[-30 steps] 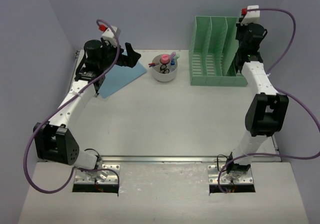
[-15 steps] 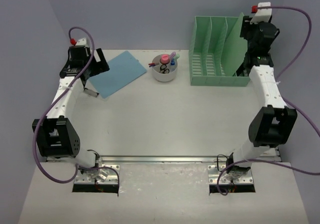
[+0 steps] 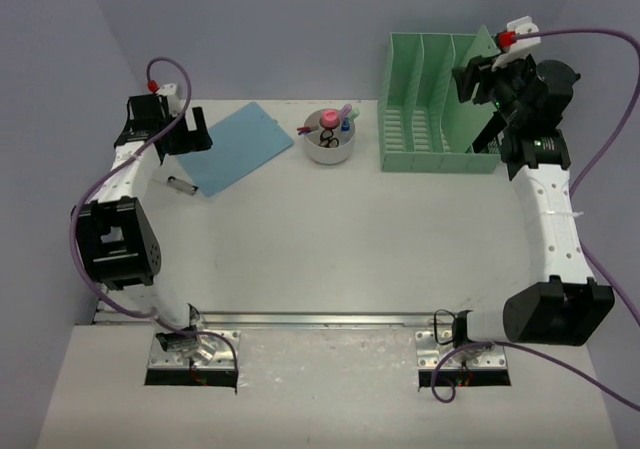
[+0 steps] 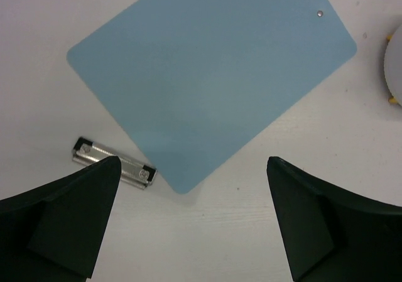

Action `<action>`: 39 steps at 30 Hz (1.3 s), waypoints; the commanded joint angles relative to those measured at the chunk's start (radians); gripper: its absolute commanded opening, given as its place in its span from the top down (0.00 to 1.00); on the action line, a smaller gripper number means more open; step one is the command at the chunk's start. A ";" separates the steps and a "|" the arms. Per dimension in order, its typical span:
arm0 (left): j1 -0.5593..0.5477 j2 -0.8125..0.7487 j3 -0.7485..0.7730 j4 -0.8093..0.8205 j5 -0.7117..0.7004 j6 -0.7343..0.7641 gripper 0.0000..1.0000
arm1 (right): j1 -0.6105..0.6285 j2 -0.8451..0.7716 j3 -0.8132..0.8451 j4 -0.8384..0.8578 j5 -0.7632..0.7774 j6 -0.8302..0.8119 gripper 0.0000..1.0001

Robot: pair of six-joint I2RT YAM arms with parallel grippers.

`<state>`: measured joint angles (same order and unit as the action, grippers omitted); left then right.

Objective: Organize the desk

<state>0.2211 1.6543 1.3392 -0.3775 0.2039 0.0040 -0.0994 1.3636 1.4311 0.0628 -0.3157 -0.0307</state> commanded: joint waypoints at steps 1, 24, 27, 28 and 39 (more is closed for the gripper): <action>-0.012 0.076 0.110 0.078 0.115 0.165 0.00 | 0.016 0.011 -0.040 -0.181 -0.169 0.104 0.42; -0.005 0.978 0.946 0.425 0.397 -0.193 0.01 | 0.159 -0.003 -0.187 -0.435 -0.244 0.112 0.43; -0.022 1.002 0.946 0.407 0.411 -0.174 0.01 | 0.161 -0.015 -0.189 -0.445 -0.240 0.104 0.43; -0.022 1.004 0.942 0.402 0.429 -0.165 0.01 | 0.161 -0.017 -0.189 -0.451 -0.238 0.103 0.43; -0.045 0.934 0.884 -0.130 0.430 0.183 0.31 | 0.161 -0.008 -0.185 -0.463 -0.267 0.094 0.43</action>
<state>0.2008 2.6518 2.2318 -0.2119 0.6605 0.0177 0.0551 1.3754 1.2392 -0.4072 -0.5587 0.0715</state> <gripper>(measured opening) 0.706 0.570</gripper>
